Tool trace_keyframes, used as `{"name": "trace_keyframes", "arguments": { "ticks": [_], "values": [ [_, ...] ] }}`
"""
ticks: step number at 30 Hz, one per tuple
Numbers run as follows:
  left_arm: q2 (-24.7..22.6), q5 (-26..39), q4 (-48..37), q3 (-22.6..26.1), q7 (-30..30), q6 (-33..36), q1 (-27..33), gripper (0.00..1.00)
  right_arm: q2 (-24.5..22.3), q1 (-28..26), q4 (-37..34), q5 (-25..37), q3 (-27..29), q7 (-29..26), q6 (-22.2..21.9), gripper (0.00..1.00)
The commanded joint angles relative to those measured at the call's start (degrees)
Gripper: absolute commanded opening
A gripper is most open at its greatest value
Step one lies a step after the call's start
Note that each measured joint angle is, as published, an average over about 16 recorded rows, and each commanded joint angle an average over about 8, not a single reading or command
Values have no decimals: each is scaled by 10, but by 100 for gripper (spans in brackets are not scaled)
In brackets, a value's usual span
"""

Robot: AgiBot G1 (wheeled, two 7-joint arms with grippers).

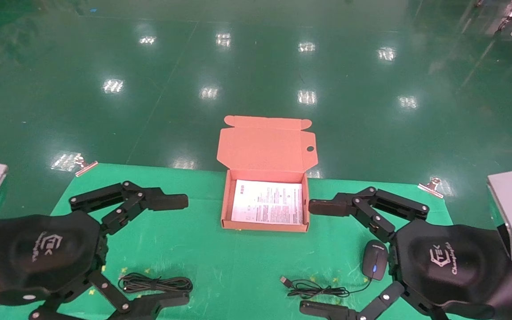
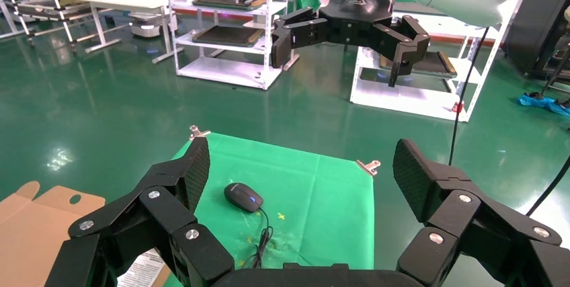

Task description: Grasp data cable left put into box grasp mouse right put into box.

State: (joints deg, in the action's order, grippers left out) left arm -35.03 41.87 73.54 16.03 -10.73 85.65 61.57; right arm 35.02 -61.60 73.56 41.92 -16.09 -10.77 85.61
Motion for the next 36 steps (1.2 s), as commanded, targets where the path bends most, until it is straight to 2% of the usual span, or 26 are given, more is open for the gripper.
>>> {"name": "trace_keyframes", "arguments": {
  "ticks": [1,9,15,21,28,36],
  "values": [
    [0,0,0,0,0,0,0,100,0,0,0,0,0,0,0,100],
    [-1,8,3,4,1,3,7,100,0,-1,1,1,0,1,1,100],
    [-12,59,2,28,-5,14,50,100,-8,-27,13,43,-13,8,13,100],
    [-27,154,14,69,6,25,105,100,-11,-82,27,143,-54,36,33,100],
    [-45,254,28,114,22,19,138,100,-1,-156,37,280,-134,113,42,100],
    [-66,364,35,164,41,15,168,100,24,-222,41,409,-225,182,33,100]
  ]
}}
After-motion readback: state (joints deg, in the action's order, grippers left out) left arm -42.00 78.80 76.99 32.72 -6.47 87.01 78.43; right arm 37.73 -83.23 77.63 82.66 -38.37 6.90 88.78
